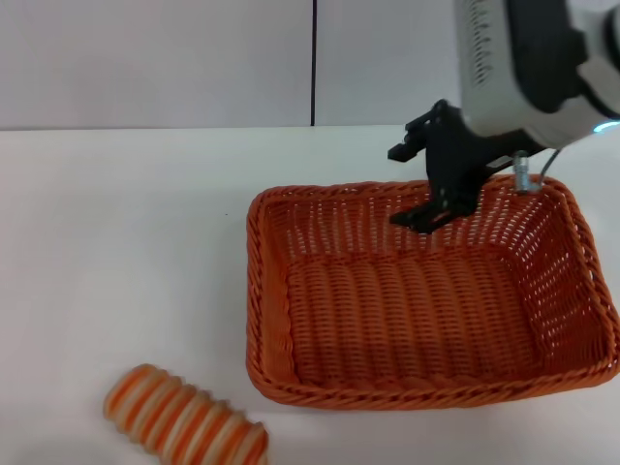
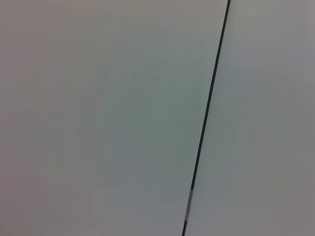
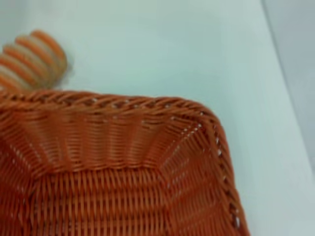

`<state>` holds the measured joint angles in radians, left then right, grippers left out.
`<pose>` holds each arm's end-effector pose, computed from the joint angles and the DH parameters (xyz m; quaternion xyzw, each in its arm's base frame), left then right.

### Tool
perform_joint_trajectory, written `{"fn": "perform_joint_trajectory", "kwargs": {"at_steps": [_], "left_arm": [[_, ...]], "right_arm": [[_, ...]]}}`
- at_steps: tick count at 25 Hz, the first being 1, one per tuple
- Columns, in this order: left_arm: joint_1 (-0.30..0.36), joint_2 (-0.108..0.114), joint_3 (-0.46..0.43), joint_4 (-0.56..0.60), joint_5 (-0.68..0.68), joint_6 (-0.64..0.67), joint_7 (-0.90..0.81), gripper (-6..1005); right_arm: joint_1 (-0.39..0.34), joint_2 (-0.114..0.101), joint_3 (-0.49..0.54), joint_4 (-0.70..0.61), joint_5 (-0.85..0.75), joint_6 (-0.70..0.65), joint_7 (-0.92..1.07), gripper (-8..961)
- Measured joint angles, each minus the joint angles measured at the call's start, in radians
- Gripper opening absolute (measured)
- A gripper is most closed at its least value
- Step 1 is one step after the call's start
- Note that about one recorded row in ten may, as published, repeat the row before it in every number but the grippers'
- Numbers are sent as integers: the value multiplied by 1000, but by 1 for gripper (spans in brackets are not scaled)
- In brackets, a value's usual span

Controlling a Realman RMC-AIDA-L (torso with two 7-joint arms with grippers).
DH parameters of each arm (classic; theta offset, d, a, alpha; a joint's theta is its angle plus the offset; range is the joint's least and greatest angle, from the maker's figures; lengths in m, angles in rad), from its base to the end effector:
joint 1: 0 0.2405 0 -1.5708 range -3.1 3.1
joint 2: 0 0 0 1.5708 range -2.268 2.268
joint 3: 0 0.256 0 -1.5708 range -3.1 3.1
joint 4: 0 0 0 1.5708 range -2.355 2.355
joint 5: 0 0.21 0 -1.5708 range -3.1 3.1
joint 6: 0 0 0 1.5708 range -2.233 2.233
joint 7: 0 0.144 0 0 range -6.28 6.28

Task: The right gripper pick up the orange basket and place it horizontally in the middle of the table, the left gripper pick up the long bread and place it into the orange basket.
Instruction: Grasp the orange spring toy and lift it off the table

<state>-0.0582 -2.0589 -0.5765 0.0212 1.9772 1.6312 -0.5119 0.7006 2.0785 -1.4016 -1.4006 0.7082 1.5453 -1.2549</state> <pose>-0.4092 0.1634 0.0502 -0.5713 -0.2953 -0.3684 0.6713 0.1127 0.3633 -0.0063 -0.9825 -0.0725 -0.1365 0.1036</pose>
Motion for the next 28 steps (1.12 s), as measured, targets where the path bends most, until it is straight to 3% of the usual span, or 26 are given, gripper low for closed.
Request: {"fn": "perform_joint_trajectory", "kwargs": {"at_steps": [5, 10, 11, 12, 14, 15, 16, 17, 19, 20, 21, 22, 28], "left_arm": [[-32, 9, 112, 146, 17, 12, -178, 772], [-59, 9, 295, 321, 19, 63, -340, 772], [-59, 9, 295, 321, 19, 63, -340, 772], [-63, 10, 341, 359, 19, 83, -376, 772], [-63, 10, 341, 359, 19, 83, -376, 772], [-68, 10, 400, 415, 19, 109, -434, 772], [-68, 10, 400, 415, 19, 109, -434, 772], [-75, 10, 525, 561, 20, 140, -579, 772], [-75, 10, 525, 561, 20, 140, -579, 772], [-75, 10, 525, 561, 20, 140, -579, 772], [-77, 6, 612, 668, 23, 144, -681, 772], [-76, 7, 760, 823, 58, 146, -854, 771], [-97, 7, 877, 898, 155, 166, -985, 771]], "right_arm": [[-177, 0, 28, -255, 99, 12, 64, 725], [-423, 0, 161, -433, 440, -55, 44, 725], [-469, 0, 193, -440, 530, -64, 23, 725], [-517, 0, 227, -433, 610, -65, -4, 725], [-591, 0, 274, -401, 750, -66, -60, 725], [-656, 0, 322, -331, 893, -63, -128, 725], [-656, 0, 322, -331, 893, -63, -128, 725], [-678, 0, 339, -289, 948, -56, -156, 725], [-730, 0, 403, -148, 1101, -16, -243, 725], [-739, 0, 429, -106, 1135, 5, -261, 725], [-739, 0, 429, -106, 1135, 5, -261, 725], [-747, 0, 474, -32, 1181, 47, -284, 725], [-750, 1, 553, 102, 1236, 119, -335, 725]]}}
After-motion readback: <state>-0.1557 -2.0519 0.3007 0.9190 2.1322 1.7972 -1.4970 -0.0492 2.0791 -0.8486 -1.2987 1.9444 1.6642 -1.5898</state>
